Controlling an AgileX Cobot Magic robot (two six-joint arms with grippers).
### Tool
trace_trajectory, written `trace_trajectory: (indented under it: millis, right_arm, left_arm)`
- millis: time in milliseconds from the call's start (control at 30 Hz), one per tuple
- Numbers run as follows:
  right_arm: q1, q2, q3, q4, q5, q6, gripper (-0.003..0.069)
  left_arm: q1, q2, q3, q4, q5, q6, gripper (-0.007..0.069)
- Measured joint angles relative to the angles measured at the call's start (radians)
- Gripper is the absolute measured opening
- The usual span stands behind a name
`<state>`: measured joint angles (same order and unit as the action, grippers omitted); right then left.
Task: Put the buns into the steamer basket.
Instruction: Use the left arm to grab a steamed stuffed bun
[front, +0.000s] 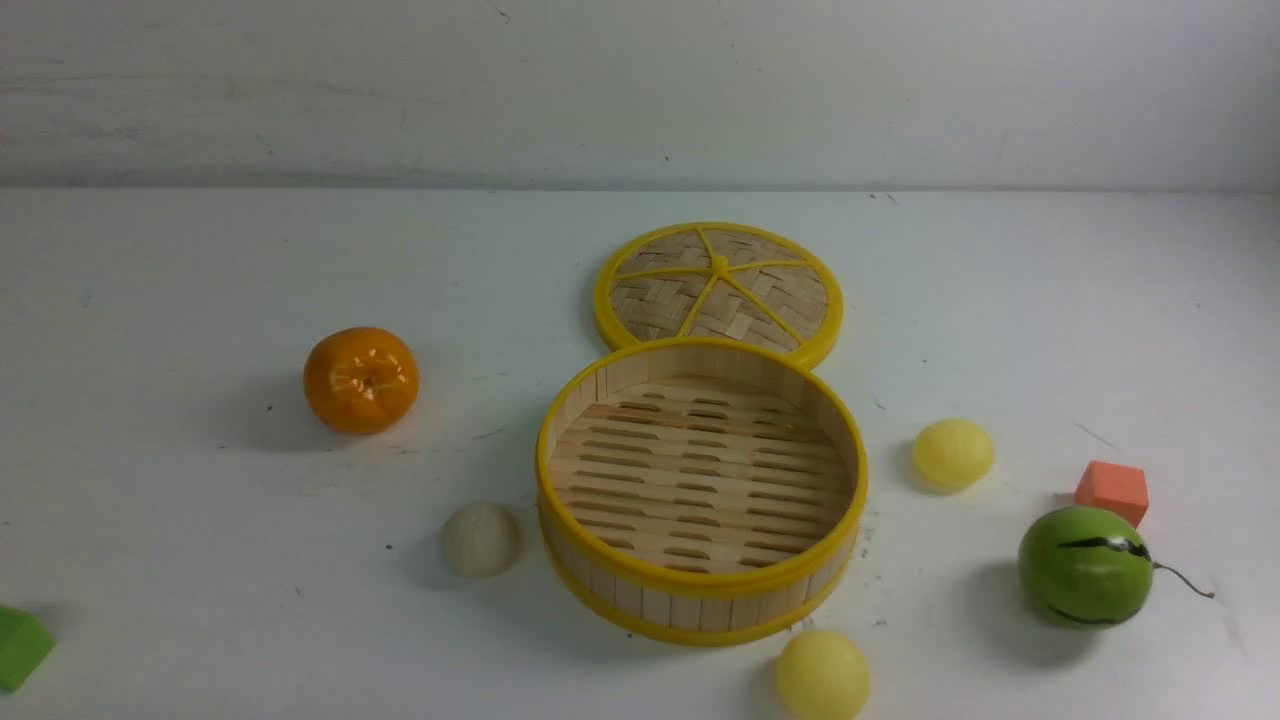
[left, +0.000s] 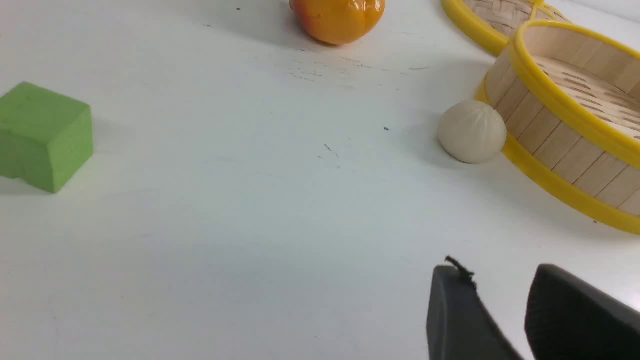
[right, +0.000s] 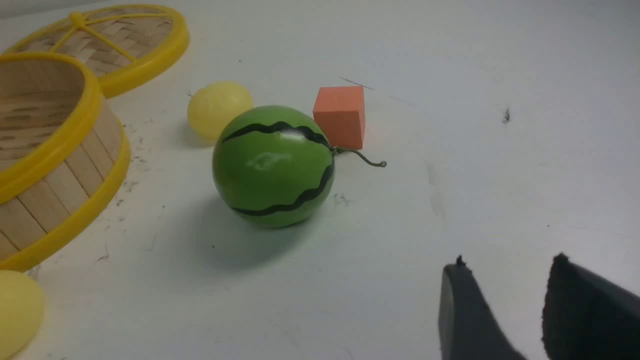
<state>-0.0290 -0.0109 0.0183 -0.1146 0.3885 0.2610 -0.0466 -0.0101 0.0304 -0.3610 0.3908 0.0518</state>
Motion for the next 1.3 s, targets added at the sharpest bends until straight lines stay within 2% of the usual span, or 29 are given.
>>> trace_trajectory:
  millis: [1300]
  right_arm:
    - [0.000, 0.000, 0.000, 0.000, 0.000, 0.000, 0.0239]
  left_arm:
    - [0.000, 0.000, 0.000, 0.000, -0.009, 0.000, 0.0237]
